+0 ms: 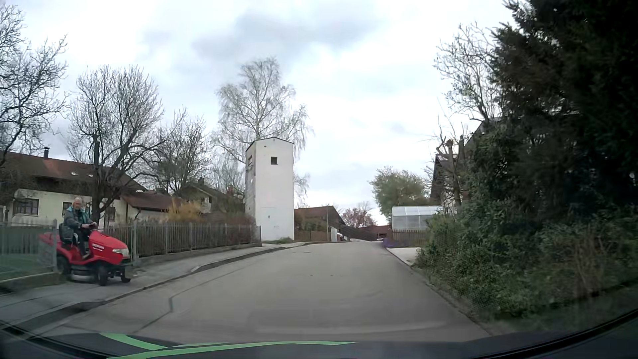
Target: Follow the waypoints while adhering to traffic rules and regulations
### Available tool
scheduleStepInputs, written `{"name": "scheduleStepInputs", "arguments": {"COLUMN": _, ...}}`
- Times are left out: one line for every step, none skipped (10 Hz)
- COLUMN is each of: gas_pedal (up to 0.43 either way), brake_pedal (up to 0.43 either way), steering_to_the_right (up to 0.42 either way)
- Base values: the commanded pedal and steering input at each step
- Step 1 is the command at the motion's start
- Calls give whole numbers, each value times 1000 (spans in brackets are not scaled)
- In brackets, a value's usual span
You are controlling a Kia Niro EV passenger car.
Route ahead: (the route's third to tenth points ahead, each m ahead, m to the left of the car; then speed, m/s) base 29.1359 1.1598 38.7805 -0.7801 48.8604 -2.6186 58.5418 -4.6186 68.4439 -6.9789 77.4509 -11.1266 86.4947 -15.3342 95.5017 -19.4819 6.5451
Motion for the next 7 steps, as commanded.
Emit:
{"name": "scheduleStepInputs", "arguments": {"gas_pedal": 260, "brake_pedal": 0, "steering_to_the_right": 30}}
{"name": "scheduleStepInputs", "arguments": {"gas_pedal": 260, "brake_pedal": 0, "steering_to_the_right": 30}}
{"name": "scheduleStepInputs", "arguments": {"gas_pedal": 260, "brake_pedal": 0, "steering_to_the_right": 30}}
{"name": "scheduleStepInputs", "arguments": {"gas_pedal": 260, "brake_pedal": 0, "steering_to_the_right": 30}}
{"name": "scheduleStepInputs", "arguments": {"gas_pedal": 260, "brake_pedal": 0, "steering_to_the_right": 30}}
{"name": "scheduleStepInputs", "arguments": {"gas_pedal": 260, "brake_pedal": 0, "steering_to_the_right": 28}}
{"name": "scheduleStepInputs", "arguments": {"gas_pedal": 260, "brake_pedal": 0, "steering_to_the_right": 26}}
